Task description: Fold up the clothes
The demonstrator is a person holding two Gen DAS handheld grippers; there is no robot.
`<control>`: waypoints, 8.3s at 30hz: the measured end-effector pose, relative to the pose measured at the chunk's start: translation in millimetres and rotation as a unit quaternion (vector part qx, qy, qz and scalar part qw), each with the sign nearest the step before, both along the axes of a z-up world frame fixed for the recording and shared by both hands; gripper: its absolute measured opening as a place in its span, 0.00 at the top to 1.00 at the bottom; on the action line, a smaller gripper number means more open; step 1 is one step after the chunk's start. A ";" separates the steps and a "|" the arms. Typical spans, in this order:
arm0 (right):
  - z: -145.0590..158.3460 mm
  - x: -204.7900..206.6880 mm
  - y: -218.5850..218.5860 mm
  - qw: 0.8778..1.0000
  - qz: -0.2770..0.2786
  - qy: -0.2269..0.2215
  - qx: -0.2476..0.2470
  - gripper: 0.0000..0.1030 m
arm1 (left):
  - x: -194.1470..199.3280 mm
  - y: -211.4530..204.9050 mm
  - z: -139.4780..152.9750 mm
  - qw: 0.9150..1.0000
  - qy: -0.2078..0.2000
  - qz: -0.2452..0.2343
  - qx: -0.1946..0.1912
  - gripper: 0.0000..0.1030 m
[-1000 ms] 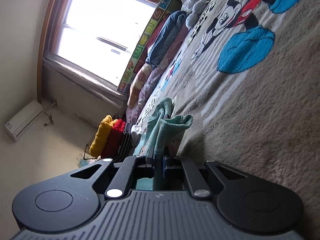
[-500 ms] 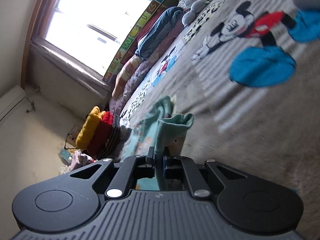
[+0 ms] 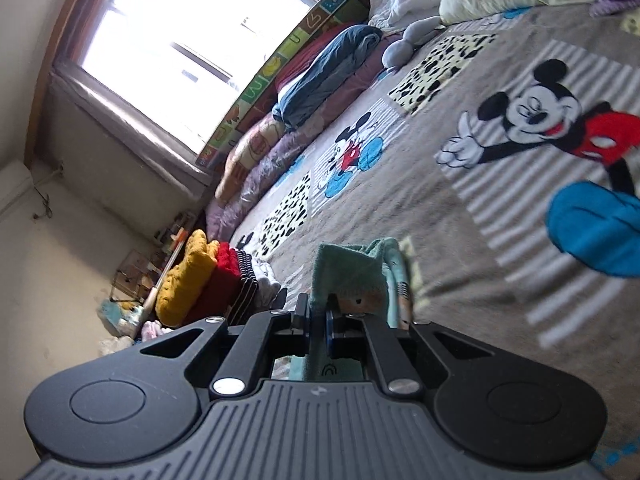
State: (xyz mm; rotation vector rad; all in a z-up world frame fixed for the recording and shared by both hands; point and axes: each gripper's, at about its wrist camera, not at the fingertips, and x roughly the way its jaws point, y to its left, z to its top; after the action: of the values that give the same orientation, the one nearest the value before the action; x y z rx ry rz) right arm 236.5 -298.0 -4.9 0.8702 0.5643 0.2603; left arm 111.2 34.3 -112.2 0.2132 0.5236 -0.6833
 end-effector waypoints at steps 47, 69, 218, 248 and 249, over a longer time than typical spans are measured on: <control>-21.4 192.2 188.2 0.970 0.057 0.053 -0.231 0.93 | 46.1 83.2 -9.5 0.927 0.231 0.021 -0.295 0.50; -41.9 145.1 210.6 0.875 0.151 -0.020 -0.460 0.67 | 49.7 82.6 -14.7 0.903 0.260 0.113 -0.324 0.89; -74.1 22.1 -4.8 0.983 0.099 -0.146 -0.048 0.84 | 176.0 25.6 28.3 0.950 0.088 0.091 -0.286 0.86; -52.5 -38.2 31.4 0.908 0.195 -0.244 -0.280 0.68 | 112.4 -10.0 43.3 0.994 -0.029 -0.002 -0.105 0.60; -56.1 -37.4 37.1 0.903 0.196 -0.242 -0.295 0.68 | 114.5 -13.6 37.5 0.996 -0.028 -0.002 -0.089 0.60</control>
State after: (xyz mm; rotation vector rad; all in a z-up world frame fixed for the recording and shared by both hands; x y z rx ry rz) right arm 199.2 -260.9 -61.1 0.0783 0.3115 0.6154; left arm 225.6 20.7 -74.7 0.0668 0.4064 -0.7215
